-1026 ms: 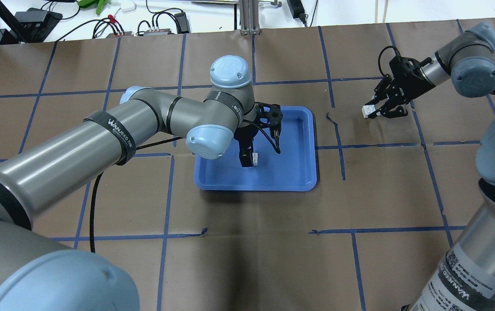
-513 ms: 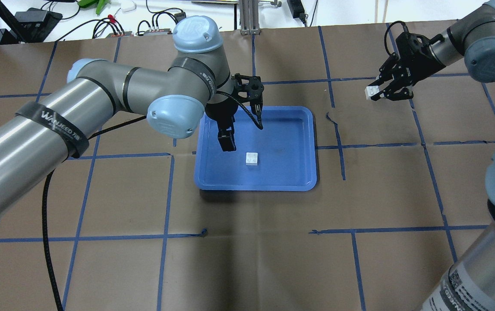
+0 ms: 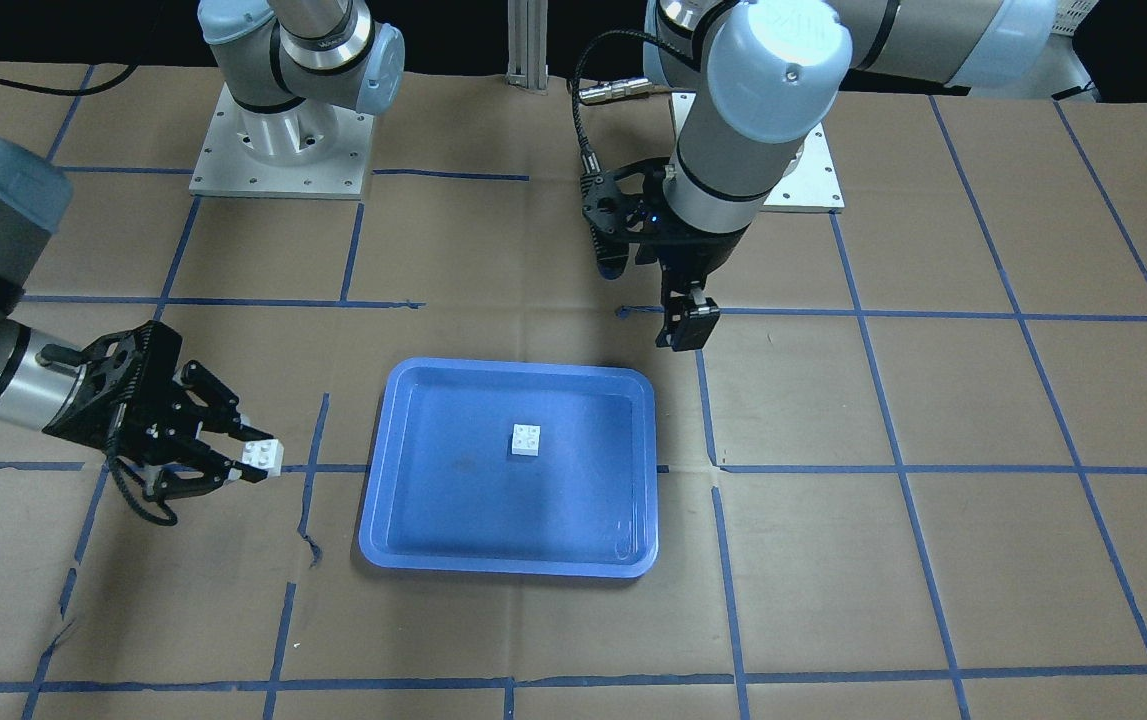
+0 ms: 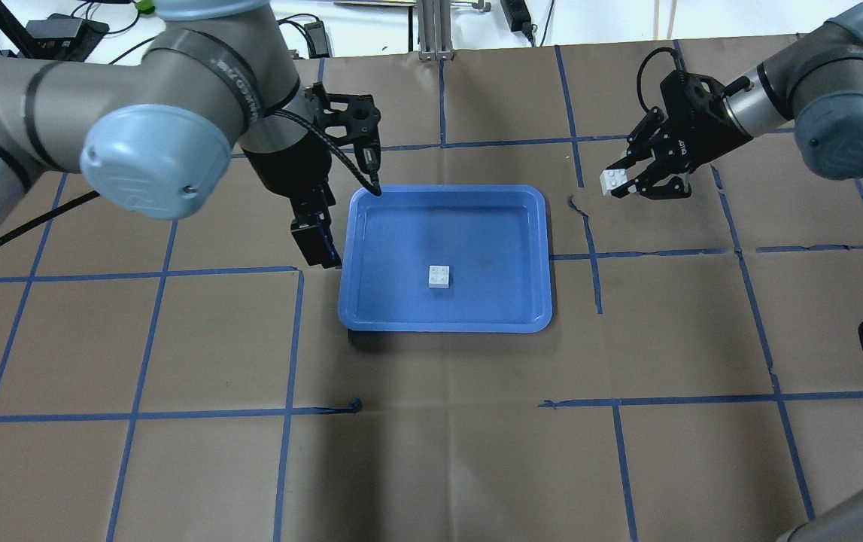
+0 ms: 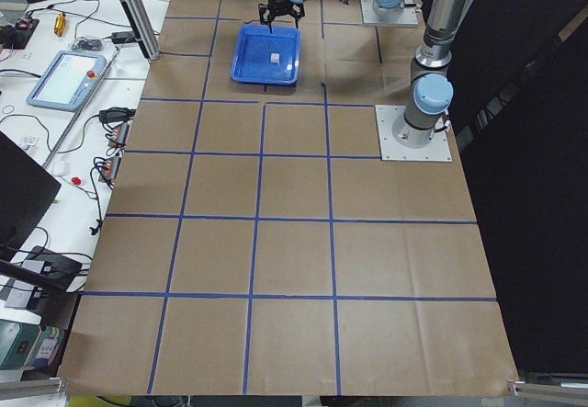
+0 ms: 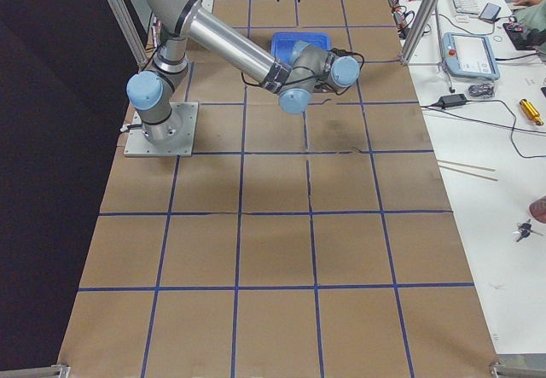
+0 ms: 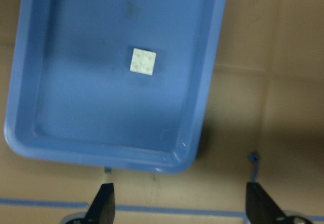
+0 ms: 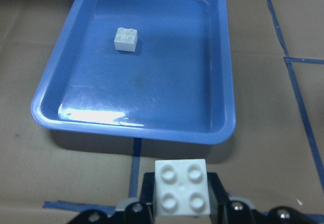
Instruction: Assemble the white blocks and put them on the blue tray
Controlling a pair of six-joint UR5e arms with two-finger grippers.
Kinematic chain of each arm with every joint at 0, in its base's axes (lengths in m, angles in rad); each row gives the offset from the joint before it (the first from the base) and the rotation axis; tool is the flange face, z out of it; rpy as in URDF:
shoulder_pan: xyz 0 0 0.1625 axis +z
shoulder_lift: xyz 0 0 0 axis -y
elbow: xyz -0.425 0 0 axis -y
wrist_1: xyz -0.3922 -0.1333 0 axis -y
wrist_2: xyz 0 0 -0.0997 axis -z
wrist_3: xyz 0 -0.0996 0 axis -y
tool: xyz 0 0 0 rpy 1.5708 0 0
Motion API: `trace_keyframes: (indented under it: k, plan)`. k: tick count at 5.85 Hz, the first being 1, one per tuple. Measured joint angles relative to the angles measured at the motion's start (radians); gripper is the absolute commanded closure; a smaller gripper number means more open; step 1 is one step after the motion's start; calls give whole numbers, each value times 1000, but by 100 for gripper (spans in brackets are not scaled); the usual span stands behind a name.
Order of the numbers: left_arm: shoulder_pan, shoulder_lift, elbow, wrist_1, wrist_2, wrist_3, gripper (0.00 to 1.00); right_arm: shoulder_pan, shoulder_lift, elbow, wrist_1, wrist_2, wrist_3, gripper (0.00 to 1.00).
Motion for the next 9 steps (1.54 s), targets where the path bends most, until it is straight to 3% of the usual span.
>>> trace_keyframes:
  k: [2, 4, 6, 9]
  plan:
    - [42, 80, 5, -35, 7, -162, 1, 68, -51, 133, -154, 34, 93, 82]
    - [46, 111, 11, -14, 31, -497, 1, 184, -40, 215, -398, 37, 306, 82]
    - [46, 121, 13, 26, 102, -876, 1, 287, 3, 254, -603, 26, 524, 82]
    - [47, 127, 25, 20, 118, -1129, 1, 332, 96, 272, -746, 3, 612, 82]
